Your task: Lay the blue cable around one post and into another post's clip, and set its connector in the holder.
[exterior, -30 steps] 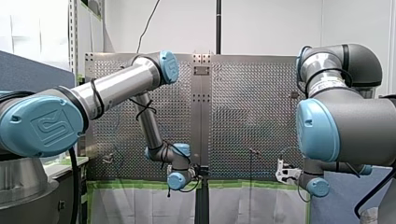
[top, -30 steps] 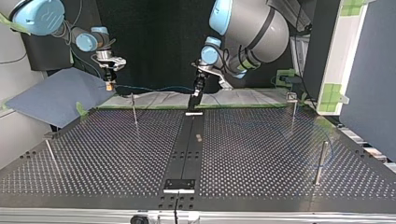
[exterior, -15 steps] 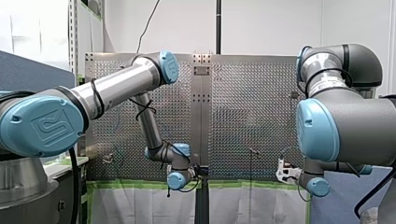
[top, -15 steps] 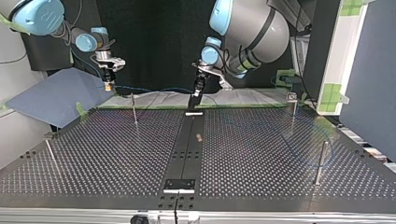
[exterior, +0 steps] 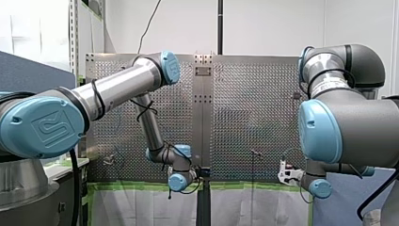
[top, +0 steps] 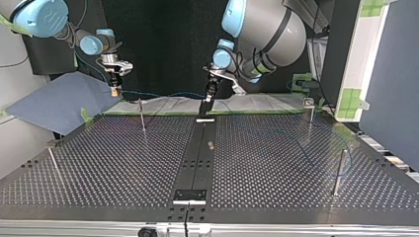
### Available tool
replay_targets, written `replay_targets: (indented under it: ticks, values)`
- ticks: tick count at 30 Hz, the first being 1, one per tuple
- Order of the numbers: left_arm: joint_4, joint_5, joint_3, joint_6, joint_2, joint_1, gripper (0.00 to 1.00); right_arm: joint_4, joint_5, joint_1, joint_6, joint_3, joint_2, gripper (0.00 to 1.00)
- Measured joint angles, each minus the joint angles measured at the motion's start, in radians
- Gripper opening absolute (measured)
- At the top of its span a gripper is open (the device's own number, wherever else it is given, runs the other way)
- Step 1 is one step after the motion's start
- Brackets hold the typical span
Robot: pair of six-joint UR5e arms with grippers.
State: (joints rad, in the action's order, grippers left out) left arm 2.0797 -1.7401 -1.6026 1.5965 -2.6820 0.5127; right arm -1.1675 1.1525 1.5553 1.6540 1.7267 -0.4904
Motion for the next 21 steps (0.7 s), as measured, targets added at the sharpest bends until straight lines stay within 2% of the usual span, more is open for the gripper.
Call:
replay_targets:
  ticks: [2,7,10,11,21]
  values:
    - [0.002,-0.001,0.0,0.0,0.0,0.0,0.07,0.0,0.001,0.0,0.0,0.0,0.0,0.0]
    - [0.007,-0.001,0.0,0.0,0.0,-0.002,0.07,0.0,0.0,-0.001,0.0,-0.001,0.0,0.0]
    - [0.008,0.001,0.0,-0.007,0.0,-0.003,0.04,0.0,0.0,-0.001,0.0,-0.001,0.0,0.0]
    - [0.008,0.002,0.0,-0.011,0.0,-0.003,0.0,0.0,0.0,-0.002,0.0,-0.002,0.0,0.0]
    - [0.008,0.024,0.001,-0.032,0.0,0.005,0.0,0.0,0.0,-0.007,-0.005,-0.002,0.0,0.0]
